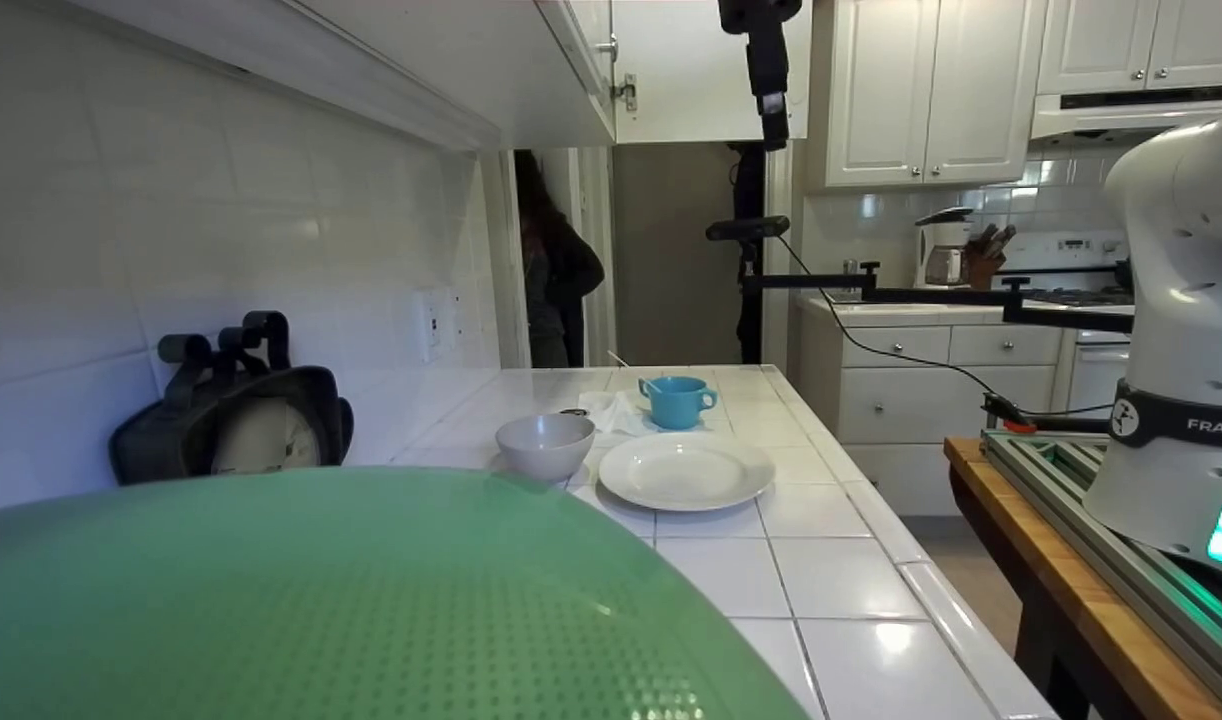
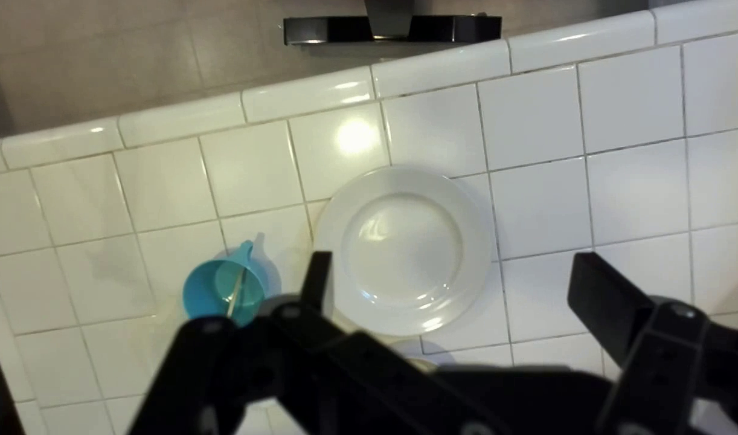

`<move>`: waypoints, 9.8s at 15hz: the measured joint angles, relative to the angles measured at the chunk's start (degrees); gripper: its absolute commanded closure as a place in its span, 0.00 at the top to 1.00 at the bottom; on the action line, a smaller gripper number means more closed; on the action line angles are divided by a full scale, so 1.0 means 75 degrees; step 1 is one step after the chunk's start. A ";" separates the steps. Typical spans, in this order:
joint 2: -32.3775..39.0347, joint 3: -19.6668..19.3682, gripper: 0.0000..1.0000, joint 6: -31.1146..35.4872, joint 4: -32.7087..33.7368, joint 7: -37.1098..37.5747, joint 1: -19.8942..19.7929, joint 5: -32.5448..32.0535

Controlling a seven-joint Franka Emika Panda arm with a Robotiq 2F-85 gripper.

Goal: Open the cabinet's left door completely

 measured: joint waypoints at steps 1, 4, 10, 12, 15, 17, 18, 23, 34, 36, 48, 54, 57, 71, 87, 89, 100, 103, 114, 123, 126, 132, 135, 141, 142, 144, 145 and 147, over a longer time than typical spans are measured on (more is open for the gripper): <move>-0.0075 -0.0209 1.00 0.0002 0.0086 -0.0388 -0.0027 0.0113; -0.0123 -0.0848 1.00 0.0105 0.0455 -0.1607 -0.0073 0.0478; 0.0031 -0.1346 1.00 0.0348 0.0905 -0.3599 -0.0072 0.0667; 0.0072 -0.1344 1.00 0.0359 0.0912 -0.3681 -0.0047 0.0667; 0.0069 -0.1319 1.00 0.0783 0.0891 -0.4007 -0.0008 0.0666; 0.0067 -0.1338 1.00 0.1458 0.0890 -0.4418 -0.0007 0.0664; 0.0064 -0.1379 1.00 0.1775 0.0891 -0.4648 -0.0007 0.0664; 0.0059 -0.1724 1.00 0.3074 0.0836 -0.5895 0.0025 0.0963; 0.0241 -0.2544 1.00 0.3612 0.0961 -0.8107 0.0105 0.2739; 0.0386 -0.2634 1.00 0.3590 0.1140 -0.8523 0.0110 0.3048; 0.0571 -0.3109 1.00 0.1991 0.1937 -0.9787 -0.0120 0.3227; 0.0919 -0.3451 1.00 0.1228 0.2410 -1.1818 -0.0243 0.4101; 0.1316 -0.3453 1.00 0.1163 0.2570 -1.2703 -0.0247 0.5153; 0.2905 -0.3074 1.00 -0.0895 0.3823 -1.4316 -0.1549 0.7146; 0.3377 -0.2599 0.40 -0.1199 0.4322 -1.4376 -0.2052 0.7255; 0.3385 -0.2593 0.32 -0.1147 0.4366 -1.4376 -0.2063 0.7268; 0.3594 -0.2518 0.28 -0.1243 0.4544 -1.4477 -0.2276 0.7610; 0.3692 -0.2518 0.15 -0.1357 0.4619 -1.4579 -0.2357 0.7763; 0.3504 -0.2516 0.07 -0.1732 0.4539 -1.4880 -0.2544 0.7583; 0.1997 -0.2203 0.04 -0.0385 0.3177 -1.4008 -0.2372 0.6374; 0.1331 -0.2036 0.04 0.0225 0.2574 -1.3483 -0.2304 0.5862; -0.0065 -0.1890 0.04 0.1101 0.1280 -1.2615 -0.2165 0.5106; -0.0660 -0.1850 0.04 0.1440 0.0752 -1.2193 -0.2084 0.4825; -0.1806 -0.1528 0.04 0.2074 -0.0108 -1.0807 -0.1945 0.3835; -0.2007 -0.1498 0.04 0.2137 -0.0250 -1.0526 -0.1904 0.3689; -0.2411 -0.1456 0.04 0.2242 -0.0537 -0.9992 -0.1809 0.3412; -0.2618 -0.1428 0.04 0.2281 -0.0674 -0.9726 -0.1769 0.3275; -0.3025 -0.1354 0.04 0.2349 -0.0936 -0.9131 -0.1682 0.2978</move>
